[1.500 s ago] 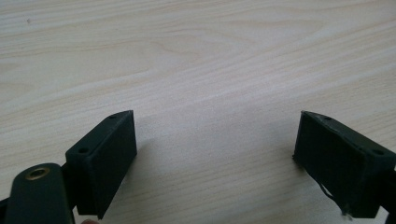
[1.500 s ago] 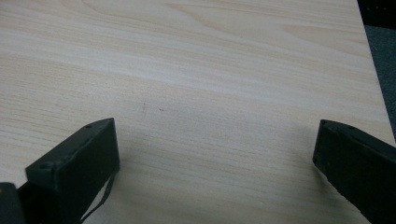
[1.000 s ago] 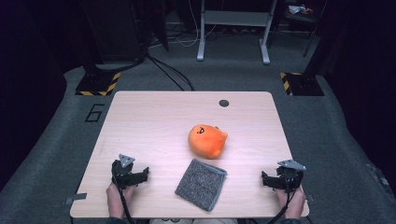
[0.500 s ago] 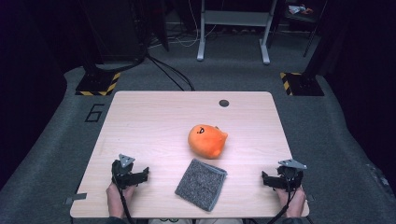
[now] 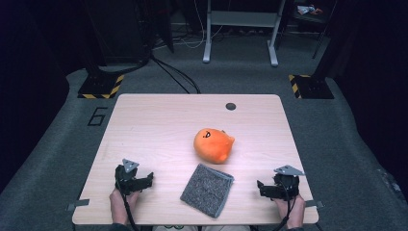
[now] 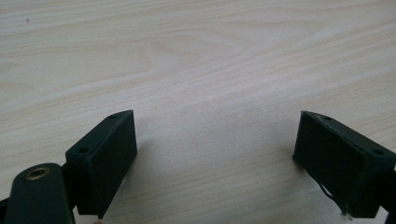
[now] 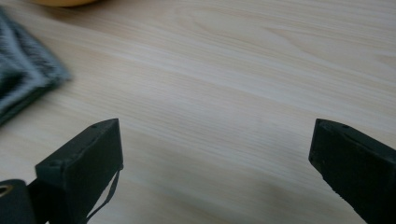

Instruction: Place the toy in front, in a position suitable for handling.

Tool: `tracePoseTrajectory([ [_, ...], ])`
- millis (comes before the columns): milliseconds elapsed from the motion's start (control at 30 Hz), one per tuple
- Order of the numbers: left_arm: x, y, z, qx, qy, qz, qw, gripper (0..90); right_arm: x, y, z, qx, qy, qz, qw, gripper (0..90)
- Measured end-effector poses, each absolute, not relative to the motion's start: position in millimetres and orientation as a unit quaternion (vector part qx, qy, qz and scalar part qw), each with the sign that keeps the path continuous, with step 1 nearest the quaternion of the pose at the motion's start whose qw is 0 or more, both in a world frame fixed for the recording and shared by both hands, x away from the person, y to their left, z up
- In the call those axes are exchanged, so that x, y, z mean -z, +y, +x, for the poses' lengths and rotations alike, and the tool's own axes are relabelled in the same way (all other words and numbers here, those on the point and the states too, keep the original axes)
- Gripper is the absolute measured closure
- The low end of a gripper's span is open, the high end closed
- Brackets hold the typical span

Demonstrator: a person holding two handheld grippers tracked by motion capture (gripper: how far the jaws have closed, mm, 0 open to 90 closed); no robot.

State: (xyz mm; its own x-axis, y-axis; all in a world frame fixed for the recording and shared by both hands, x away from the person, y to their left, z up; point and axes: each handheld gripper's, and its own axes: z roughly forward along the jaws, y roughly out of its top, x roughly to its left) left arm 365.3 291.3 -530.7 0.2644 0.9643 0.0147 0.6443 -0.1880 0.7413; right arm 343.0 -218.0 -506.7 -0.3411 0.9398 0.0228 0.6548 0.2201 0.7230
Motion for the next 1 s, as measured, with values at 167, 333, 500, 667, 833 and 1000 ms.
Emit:
tracePoseTrajectory([
  [167,531,292,365,-0.251,0.552,0.729,0.318,12.7,499,-187,338,-0.349,0.77,0.496,0.199,1.4],
  [333,531,291,365,-0.25,0.553,0.729,0.318,12.7,496,-167,336,-0.353,0.785,0.473,0.186,1.0],
  [500,531,292,365,-0.25,0.552,0.729,0.318,12.7,494,-140,337,-0.355,0.803,0.444,0.176,0.0],
  [667,531,291,365,-0.25,0.552,0.729,0.318,12.7,494,-111,337,-0.353,0.822,0.414,0.166,0.0],
  [833,531,291,365,-0.251,0.552,0.729,0.319,12.7,496,-83,339,-0.345,0.841,0.388,0.15,0.0],
  [1000,531,292,365,-0.252,0.551,0.729,0.318,12.7,501,-63,341,-0.336,0.858,0.36,0.147,0.0],
])
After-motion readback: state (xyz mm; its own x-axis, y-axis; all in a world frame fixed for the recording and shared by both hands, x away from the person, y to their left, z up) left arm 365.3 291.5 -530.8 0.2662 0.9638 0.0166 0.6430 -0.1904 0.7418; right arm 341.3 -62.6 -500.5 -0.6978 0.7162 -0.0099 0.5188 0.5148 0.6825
